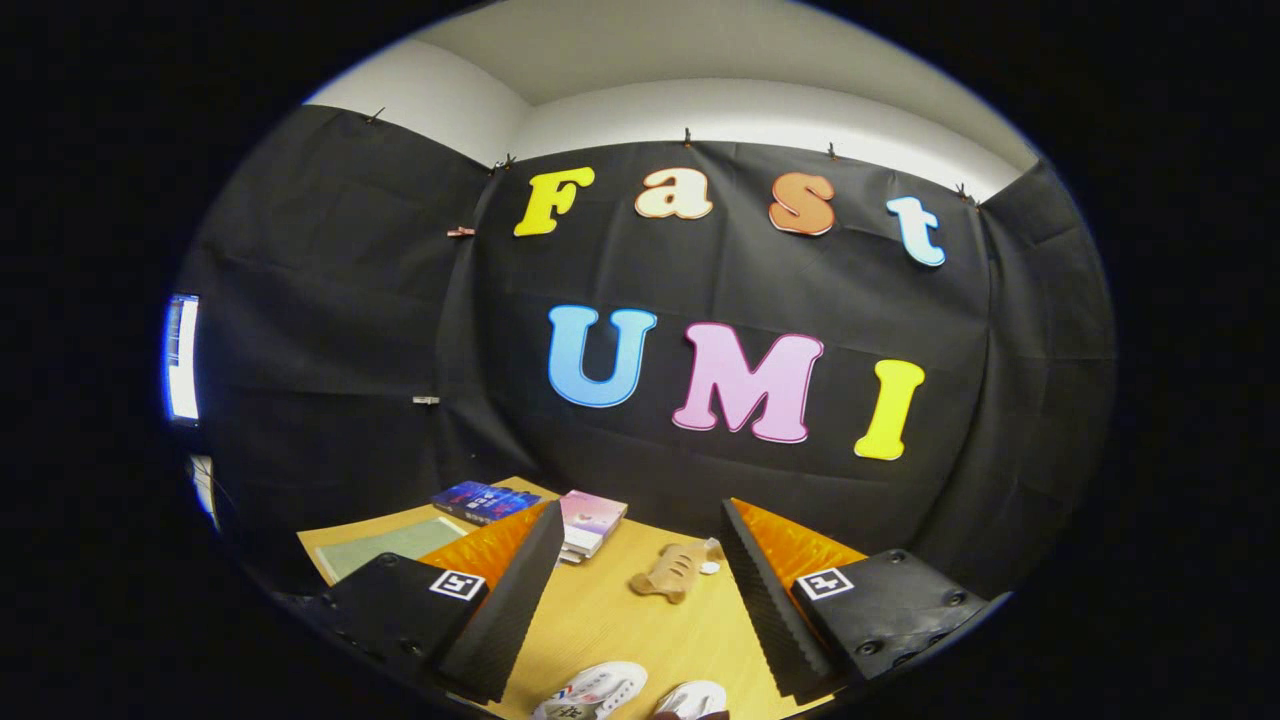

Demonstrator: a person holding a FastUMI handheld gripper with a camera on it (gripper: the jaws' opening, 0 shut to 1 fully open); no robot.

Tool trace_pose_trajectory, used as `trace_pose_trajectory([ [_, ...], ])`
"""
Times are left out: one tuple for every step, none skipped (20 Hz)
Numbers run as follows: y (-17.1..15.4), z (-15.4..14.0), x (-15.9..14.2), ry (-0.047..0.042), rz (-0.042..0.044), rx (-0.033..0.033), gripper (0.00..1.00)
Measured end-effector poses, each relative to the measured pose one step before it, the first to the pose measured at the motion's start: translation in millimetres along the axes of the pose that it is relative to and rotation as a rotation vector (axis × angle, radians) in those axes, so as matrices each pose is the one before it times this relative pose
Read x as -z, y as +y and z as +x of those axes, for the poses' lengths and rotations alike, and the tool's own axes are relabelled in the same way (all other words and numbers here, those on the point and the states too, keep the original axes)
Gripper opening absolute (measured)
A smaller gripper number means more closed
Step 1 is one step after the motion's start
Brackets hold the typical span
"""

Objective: Open the storage box then place both shoes into the box .Put the left shoe in first, then the right shoe, with the right side of both shoes facing outward in a uniform manner.

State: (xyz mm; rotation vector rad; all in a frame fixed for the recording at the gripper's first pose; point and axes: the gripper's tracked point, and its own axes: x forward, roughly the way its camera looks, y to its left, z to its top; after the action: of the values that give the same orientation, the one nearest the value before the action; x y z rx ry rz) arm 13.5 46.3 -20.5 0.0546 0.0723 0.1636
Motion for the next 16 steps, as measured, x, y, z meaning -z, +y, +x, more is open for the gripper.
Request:
trace_pose_trajectory([
  [7.34,2.17,7.07,0.02005,0.01764,-0.03056,0.97],
  [9.94,3.03,7.61,0.01963,0.02620,-0.04377,0.97],
  [11.73,4.10,8.88,0.02811,0.03527,-0.05142,0.97],
  [13.02,3.38,10.71,0.03458,0.04646,-0.06597,0.97],
  [13.96,3.93,11.61,0.04051,0.05447,-0.07124,0.97],
  [11.54,3.53,13.81,0.03983,0.05798,-0.06611,0.97],
  [5.85,5.27,10.38,0.03702,0.05955,-0.05493,0.97],
  [2.79,6.08,12.86,0.03778,0.06550,-0.04111,0.99],
  [0.62,4.86,13.89,0.04363,0.07554,-0.03626,0.99],
  [0.04,6.80,13.80,0.04627,0.08602,-0.03735,0.98],
  [-0.14,6.96,14.70,0.04940,0.09606,-0.04456,0.97],
  [-1.85,9.53,12.06,0.04514,0.10371,-0.04525,0.98],
  [-4.36,6.93,8.08,0.03596,0.10245,-0.04125,0.98],
  [-9.29,10.04,4.33,0.03156,0.09877,-0.03161,0.98],
  [-8.64,10.20,3.30,0.02670,0.08882,-0.02573,0.98],
  [-9.08,10.78,1.30,0.01901,0.08046,-0.02374,0.98],
])
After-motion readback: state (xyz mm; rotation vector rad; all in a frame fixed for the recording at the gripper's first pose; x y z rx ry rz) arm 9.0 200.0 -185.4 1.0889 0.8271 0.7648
